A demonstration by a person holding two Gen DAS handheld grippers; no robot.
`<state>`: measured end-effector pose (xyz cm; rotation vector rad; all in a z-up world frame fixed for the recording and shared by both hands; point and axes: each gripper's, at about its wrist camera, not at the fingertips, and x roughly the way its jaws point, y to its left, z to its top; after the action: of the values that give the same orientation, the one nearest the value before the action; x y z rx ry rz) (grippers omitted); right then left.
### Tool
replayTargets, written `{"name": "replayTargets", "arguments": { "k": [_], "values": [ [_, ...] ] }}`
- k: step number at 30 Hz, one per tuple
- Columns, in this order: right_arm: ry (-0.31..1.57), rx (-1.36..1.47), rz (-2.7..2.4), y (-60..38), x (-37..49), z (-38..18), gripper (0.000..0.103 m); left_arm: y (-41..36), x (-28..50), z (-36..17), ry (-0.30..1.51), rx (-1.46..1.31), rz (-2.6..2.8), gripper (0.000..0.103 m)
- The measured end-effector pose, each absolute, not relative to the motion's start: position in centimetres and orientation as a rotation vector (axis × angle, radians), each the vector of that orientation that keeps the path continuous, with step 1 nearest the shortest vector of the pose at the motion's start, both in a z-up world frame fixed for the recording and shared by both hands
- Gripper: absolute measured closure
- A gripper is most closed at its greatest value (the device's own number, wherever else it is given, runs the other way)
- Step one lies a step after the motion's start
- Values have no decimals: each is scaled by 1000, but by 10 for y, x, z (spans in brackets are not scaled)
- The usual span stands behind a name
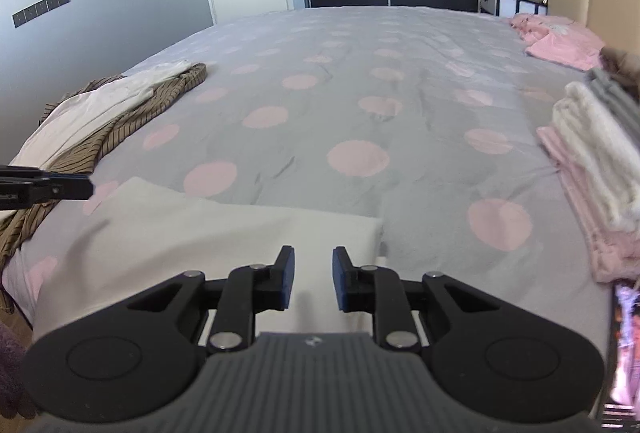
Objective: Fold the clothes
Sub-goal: 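Open both grippers and release the folded shirt, then move both grippers to the folded shirt's edge and pinch it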
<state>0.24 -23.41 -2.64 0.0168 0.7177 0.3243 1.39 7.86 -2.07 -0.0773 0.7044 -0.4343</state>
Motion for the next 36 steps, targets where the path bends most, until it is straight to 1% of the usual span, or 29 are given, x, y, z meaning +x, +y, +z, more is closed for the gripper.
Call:
{"name": "replayTargets", "arguments": {
  "k": [2,3,4,6,7,9,10,15,16,18,19,27,36],
  "values": [
    [731,8,311,-232,9,-37,80,77,21,-33,721,-81,-412,88],
    [742,3,303,-231,12,-42,82,77,25,-39,730,-85,-403,88],
    [758,3,296,-233,14,-47,84,78,28,-45,739,-90,-394,89],
    [788,8,281,-237,20,-57,94,81,34,-57,759,-104,-375,90],
    [794,23,275,-242,21,-61,96,83,37,-62,772,-112,-365,92],
    [798,63,272,-250,23,-67,102,88,42,-73,793,-140,-351,91],
    [795,71,271,-251,23,-69,103,90,43,-74,797,-150,-354,92],
    [787,77,268,-251,19,-62,102,92,38,-66,793,-145,-341,91],
    [783,91,263,-254,16,-58,99,94,36,-62,792,-157,-327,91],
    [767,89,253,-256,8,-47,89,100,29,-53,789,-178,-304,91],
    [768,78,254,-254,2,-44,88,101,24,-48,785,-178,-307,91],
    [779,-16,264,-239,-45,-22,88,68,-26,-13,764,10,-344,91],
    [890,-50,262,-224,-80,-28,88,54,-61,-24,897,-21,-363,91]
  ]
}}
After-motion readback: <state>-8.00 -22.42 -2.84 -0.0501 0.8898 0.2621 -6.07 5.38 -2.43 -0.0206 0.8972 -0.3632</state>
